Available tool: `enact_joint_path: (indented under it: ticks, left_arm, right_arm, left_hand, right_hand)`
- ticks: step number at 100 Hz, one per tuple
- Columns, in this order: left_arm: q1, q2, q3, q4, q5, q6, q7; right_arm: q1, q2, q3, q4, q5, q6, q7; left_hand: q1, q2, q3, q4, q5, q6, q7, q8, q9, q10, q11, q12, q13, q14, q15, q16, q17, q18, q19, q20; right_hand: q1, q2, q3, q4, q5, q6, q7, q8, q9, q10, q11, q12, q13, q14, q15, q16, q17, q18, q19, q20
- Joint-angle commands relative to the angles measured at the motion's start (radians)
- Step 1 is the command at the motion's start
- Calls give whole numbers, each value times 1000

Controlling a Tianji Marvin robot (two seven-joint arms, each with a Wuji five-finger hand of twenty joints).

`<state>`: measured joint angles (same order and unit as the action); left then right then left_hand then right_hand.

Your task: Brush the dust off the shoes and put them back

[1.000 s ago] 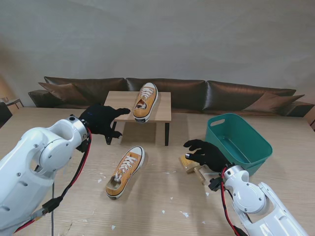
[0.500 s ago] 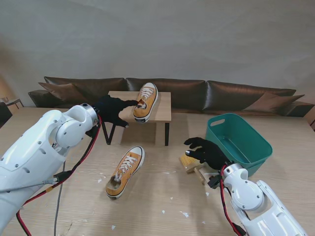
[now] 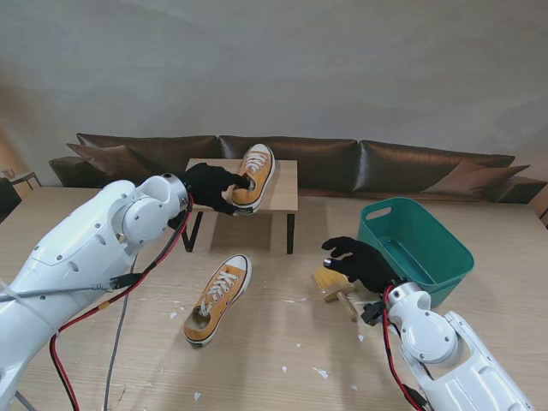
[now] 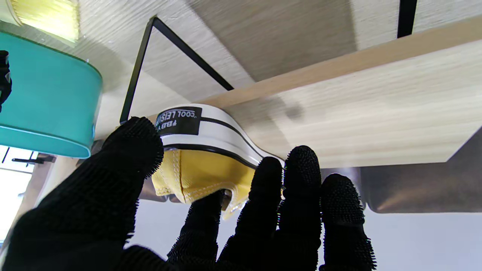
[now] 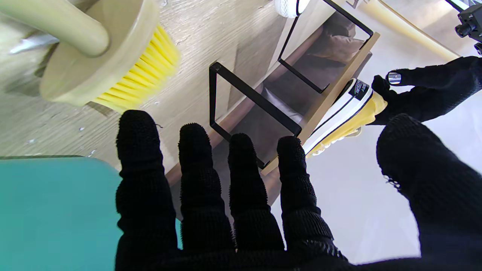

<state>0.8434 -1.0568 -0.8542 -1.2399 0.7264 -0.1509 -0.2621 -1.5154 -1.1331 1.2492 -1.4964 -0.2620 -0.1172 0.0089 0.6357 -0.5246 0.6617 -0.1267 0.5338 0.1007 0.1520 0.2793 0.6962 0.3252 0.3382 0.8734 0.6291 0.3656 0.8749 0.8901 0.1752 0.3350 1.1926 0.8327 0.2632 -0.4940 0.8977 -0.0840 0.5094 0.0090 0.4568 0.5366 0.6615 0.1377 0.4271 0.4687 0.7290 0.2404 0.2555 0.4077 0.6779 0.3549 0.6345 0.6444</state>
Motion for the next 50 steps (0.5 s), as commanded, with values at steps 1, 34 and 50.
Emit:
enact_joint_path:
  ticks: [1, 34, 50]
  left_arm:
    - [-2, -14, 14, 1, 3, 16, -18]
    - [-40, -33, 120, 59, 3, 69, 25]
    - [-63, -48, 167, 109, -6, 89, 68]
  right_arm:
    - [1, -6, -4, 3, 1, 4, 10]
    - [-1, -8, -2, 2, 13, 8, 8]
    - [-1, -9, -2, 3, 20, 9, 7]
  left_hand:
    - [8, -36, 13, 15, 55, -26, 44, 43, 7, 10, 15, 16, -4, 1, 30, 11, 1, -10, 39, 17]
    - [9, -52, 22, 16, 140, -18, 161, 230, 9, 5, 41, 36, 3, -10, 51, 20, 11, -14, 59, 23]
    - [21, -72, 66, 8, 188, 11, 356, 418, 39, 0, 127, 118, 31, -23, 100, 32, 36, -16, 97, 22]
  right_hand:
    - [12, 27, -14, 21, -18, 2, 11, -10, 18, 12, -3, -9, 13, 6, 0, 6, -391, 1, -27, 16]
    - [14, 33, -13, 22, -15, 5, 12, -11, 23, 14, -3, -9, 16, 8, 0, 7, -388, 3, -29, 17]
    - [14, 33, -13, 22, -13, 6, 13, -12, 26, 16, -3, -8, 16, 9, 0, 7, -388, 3, -31, 18]
